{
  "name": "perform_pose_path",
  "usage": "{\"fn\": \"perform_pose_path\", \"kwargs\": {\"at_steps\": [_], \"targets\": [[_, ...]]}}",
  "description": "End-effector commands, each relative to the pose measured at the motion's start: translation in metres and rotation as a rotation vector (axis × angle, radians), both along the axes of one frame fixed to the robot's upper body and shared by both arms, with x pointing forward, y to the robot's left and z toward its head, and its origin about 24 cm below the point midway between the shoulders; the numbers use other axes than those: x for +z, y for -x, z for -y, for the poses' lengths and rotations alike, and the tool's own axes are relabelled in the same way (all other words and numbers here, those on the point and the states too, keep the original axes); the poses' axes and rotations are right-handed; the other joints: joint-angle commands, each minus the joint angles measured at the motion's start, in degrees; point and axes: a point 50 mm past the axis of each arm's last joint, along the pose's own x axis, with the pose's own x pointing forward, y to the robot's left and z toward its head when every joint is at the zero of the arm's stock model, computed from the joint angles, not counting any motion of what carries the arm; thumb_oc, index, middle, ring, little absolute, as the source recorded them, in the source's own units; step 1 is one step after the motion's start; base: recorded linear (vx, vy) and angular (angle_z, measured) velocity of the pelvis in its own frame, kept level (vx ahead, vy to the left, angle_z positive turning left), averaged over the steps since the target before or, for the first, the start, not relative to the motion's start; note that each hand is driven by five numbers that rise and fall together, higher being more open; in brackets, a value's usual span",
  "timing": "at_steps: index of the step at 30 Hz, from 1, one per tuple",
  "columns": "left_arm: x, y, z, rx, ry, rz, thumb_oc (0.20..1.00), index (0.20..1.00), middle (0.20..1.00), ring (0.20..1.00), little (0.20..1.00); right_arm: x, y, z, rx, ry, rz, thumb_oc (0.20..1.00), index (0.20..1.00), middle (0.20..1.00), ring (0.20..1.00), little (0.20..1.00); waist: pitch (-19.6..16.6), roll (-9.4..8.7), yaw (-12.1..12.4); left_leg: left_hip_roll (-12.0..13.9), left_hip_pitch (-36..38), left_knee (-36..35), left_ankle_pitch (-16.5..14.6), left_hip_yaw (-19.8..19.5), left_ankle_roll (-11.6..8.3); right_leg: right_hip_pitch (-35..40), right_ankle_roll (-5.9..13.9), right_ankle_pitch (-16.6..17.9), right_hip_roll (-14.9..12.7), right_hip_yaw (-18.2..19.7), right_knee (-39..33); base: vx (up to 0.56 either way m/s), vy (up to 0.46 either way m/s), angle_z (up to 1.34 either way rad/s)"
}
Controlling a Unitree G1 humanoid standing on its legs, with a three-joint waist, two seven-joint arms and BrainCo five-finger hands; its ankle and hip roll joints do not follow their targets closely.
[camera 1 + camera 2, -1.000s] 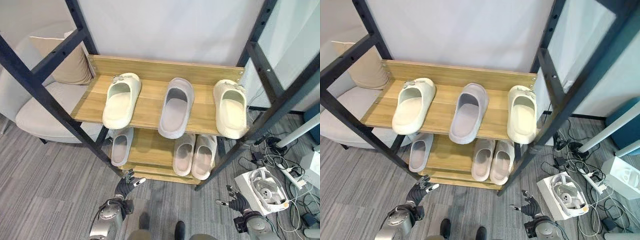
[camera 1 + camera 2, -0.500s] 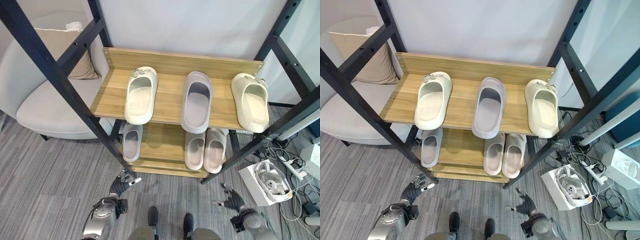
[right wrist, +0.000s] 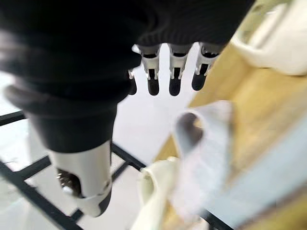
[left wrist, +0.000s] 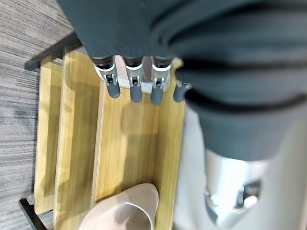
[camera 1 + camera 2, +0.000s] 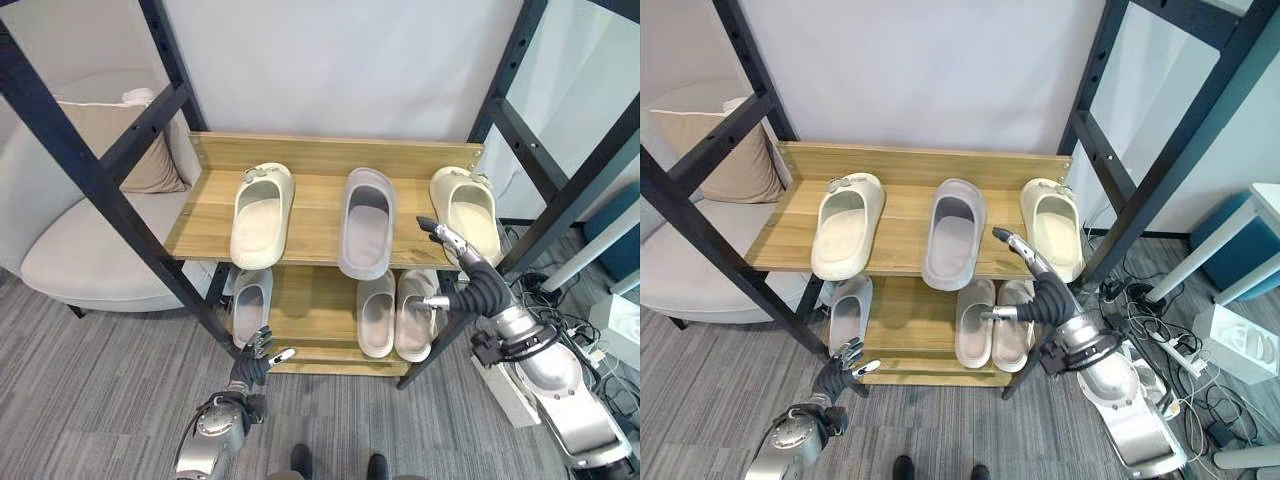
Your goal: Arrange the slippers neatly on the shoe rack.
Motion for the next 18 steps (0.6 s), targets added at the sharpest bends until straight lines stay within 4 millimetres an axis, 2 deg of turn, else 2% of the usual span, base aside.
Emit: {"fn": "perform_pose_path", "kwargs": {"at_steps": [1,3,4,5,7,13,18], "targets": [[0.013,-0.017,-0.001,-0.049,-0.044,0.081,1.0,1.0,1.0,1.0,1.0,0.025,-0.017,0.002,-0.176,0.041,0.239,1.0,1.0,1.0,1.0,1.0,-1.3,-1.84,2.9,1.7,2.2,0.1,-5.5,-0.3,-0.35,-1.3,5.84,-0.2,-5.3,-1.3,1.8,0.03,0.035,0.09],[0.012,-0.018,0.003,-0.059,-0.044,0.077,1.0,1.0,1.0,1.0,1.0,0.034,-0.034,0.002,-0.281,0.08,0.303,1.0,1.0,1.0,1.0,1.0,-1.2,-1.96,4.0,1.5,2.1,0.1,-5.5,-1.0,-0.15,-1.2,5.81,-0.2,-5.5,-1.9,2.0,0.01,0.03,0.14],[0.012,-0.019,0.003,-0.059,-0.044,0.078,1.0,1.0,1.0,1.0,1.0,0.035,-0.034,0.002,-0.281,0.08,0.305,1.0,1.0,1.0,1.0,1.0,-1.2,-1.97,3.9,1.5,2.1,0.1,-5.5,-1.0,-0.15,-1.2,5.82,-0.2,-5.5,-1.9,2.0,0.01,0.041,0.22],[0.01,-0.017,0.005,-0.065,-0.042,0.063,1.0,1.0,1.0,1.0,1.0,0.04,-0.05,0.005,-0.371,0.122,0.328,1.0,1.0,1.0,1.0,1.0,-1.1,-2.2,5.2,1.1,1.8,0.1,-5.6,-1.8,0.05,-1.0,5.81,-0.2,-5.6,-2.4,2.0,0.01,0.035,0.19],[0.008,-0.016,0.005,-0.071,-0.045,0.055,1.0,1.0,1.0,1.0,1.0,0.04,-0.059,0.008,-0.425,0.136,0.324,1.0,1.0,1.0,1.0,1.0,-1.0,-2.43,6.1,0.9,1.7,0.1,-5.6,-2.2,0.18,-0.9,5.87,-0.2,-5.8,-2.8,2.0,0.01,0.035,0.18],[0.007,-0.013,0.001,-0.066,-0.057,0.043,1.0,1.0,1.0,1.0,1.0,0.035,-0.072,0.018,-0.527,0.157,0.3,1.0,1.0,1.0,1.0,1.0,-0.4,-3.02,7.8,0.3,1.3,0.1,-5.7,-3.1,0.51,-0.9,6.09,-0.2,-6.1,-3.4,2.1,0.01,0.028,0.12],[0.004,-0.006,-0.009,-0.045,-0.086,0.026,1.0,1.0,1.0,1.0,1.0,0.024,-0.075,0.032,-0.611,0.216,0.269,1.0,1.0,1.0,1.0,1.0,0.4,-3.74,9.0,-0.2,0.8,0.1,-5.9,-3.8,0.87,-1.1,6.36,-0.2,-6.5,-4.0,2.1,0.01,0.043,0.07]]}}
